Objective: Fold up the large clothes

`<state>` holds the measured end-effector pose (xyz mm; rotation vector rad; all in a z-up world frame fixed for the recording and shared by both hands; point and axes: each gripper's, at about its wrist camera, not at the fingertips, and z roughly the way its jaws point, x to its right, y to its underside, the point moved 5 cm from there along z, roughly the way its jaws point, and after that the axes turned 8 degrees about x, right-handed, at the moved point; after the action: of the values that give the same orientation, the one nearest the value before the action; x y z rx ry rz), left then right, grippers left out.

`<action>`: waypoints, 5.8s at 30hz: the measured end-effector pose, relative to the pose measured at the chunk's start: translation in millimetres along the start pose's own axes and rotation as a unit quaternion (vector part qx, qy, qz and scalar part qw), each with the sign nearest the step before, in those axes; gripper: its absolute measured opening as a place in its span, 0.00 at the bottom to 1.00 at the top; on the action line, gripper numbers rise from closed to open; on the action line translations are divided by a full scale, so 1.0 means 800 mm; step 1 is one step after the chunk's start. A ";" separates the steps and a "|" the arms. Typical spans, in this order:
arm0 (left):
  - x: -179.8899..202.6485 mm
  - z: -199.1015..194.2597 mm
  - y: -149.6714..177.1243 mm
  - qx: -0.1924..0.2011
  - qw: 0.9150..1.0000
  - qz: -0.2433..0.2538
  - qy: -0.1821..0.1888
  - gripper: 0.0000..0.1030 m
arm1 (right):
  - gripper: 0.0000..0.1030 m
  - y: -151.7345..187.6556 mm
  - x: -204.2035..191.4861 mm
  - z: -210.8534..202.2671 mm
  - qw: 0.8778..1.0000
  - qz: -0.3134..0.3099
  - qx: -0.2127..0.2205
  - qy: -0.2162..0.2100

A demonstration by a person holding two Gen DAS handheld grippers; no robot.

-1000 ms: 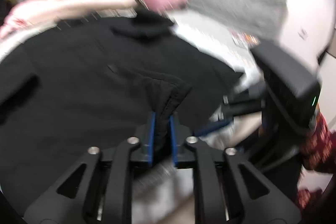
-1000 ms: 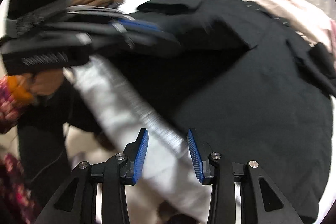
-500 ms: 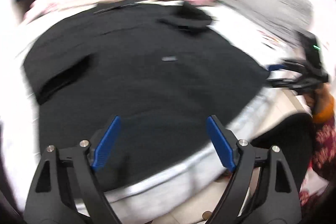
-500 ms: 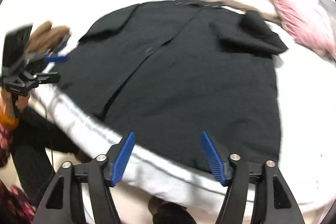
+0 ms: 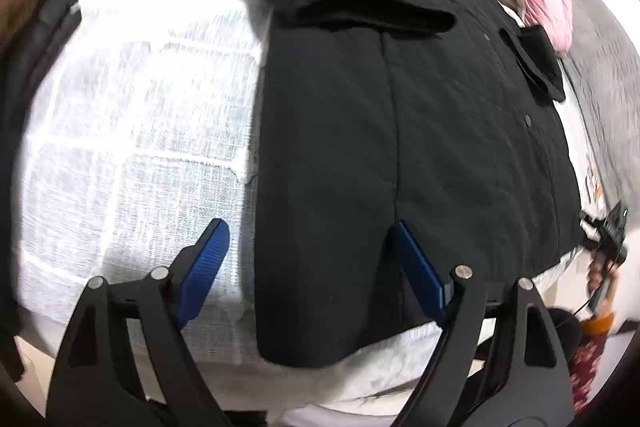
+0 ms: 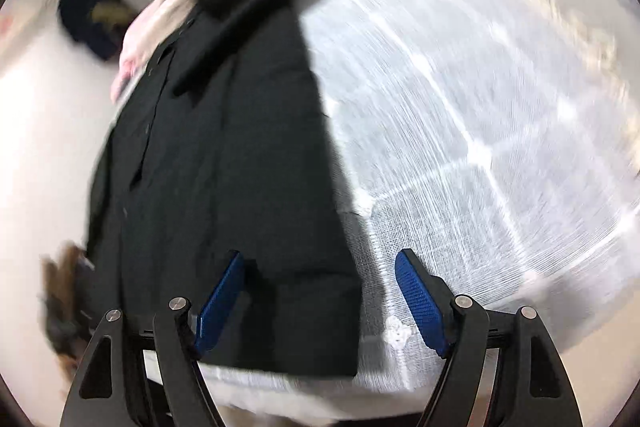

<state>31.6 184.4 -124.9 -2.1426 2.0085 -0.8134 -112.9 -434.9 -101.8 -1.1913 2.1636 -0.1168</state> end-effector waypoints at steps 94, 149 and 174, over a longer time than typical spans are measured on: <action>-0.180 -0.104 -0.418 0.213 0.857 -0.009 -0.470 0.67 | 0.72 -0.065 -0.314 0.193 0.941 -0.267 0.107 0.177; 0.223 0.105 -0.159 0.098 0.983 0.147 -0.050 0.80 | 0.08 -0.355 -0.072 -0.040 0.890 -0.130 0.282 0.333; 0.223 0.132 -0.152 0.137 0.965 0.201 -0.101 0.80 | 0.66 -0.360 -0.140 0.191 0.946 -0.199 0.166 0.193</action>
<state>185.2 0.9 -108.5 -1.5315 1.9899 -0.7226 225.9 -480.2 -57.5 -1.4740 2.0703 -0.9206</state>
